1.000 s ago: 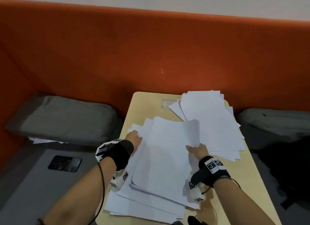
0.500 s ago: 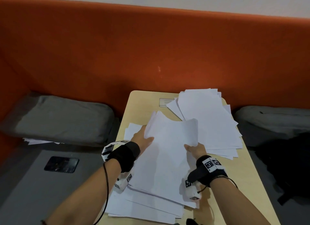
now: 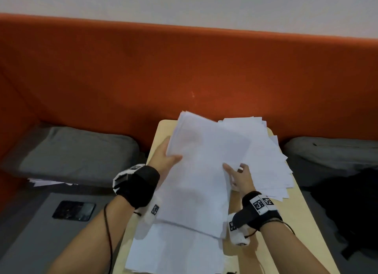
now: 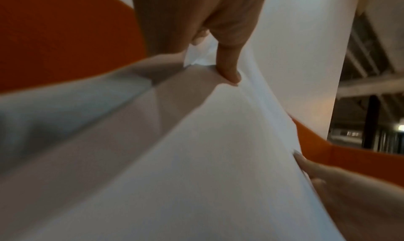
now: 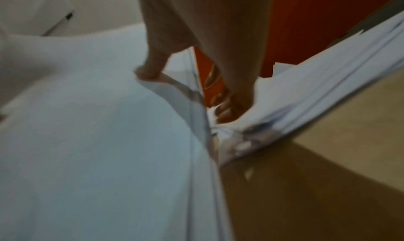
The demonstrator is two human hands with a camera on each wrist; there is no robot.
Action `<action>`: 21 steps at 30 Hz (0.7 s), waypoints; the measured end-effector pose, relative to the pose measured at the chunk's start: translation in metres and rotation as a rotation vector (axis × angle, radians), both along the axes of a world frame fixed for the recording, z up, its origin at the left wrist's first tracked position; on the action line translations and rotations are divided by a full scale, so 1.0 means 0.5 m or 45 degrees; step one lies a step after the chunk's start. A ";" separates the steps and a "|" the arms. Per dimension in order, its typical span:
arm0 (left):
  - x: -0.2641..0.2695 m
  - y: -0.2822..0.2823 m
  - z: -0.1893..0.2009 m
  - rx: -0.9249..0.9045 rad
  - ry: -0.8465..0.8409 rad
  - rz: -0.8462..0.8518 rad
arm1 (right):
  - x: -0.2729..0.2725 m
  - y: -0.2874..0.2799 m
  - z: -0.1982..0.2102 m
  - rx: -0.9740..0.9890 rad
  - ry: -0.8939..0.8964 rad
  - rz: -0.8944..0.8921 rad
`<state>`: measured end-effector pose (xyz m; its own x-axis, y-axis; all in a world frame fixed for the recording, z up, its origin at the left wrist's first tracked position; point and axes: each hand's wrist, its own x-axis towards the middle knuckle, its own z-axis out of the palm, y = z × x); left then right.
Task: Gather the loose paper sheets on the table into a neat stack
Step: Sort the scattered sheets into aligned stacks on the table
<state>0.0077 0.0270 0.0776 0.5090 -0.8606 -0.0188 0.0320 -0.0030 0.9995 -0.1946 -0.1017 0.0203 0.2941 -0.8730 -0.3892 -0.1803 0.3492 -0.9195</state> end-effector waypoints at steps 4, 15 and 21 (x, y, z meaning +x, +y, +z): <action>0.013 -0.003 0.117 -0.239 -0.123 -0.019 | 0.005 0.010 0.123 -0.144 -0.267 0.199; 0.022 0.016 0.164 -0.534 -0.160 0.399 | 0.021 0.041 0.270 -0.532 -0.446 0.300; 0.023 0.008 0.130 -0.458 -0.219 0.422 | 0.039 0.051 0.241 -0.462 -0.375 0.255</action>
<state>0.0190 0.0312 0.1428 0.7252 -0.5891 0.3565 -0.1918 0.3244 0.9263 -0.1750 -0.0764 0.1409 0.5211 -0.8518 0.0532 0.0744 -0.0168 -0.9971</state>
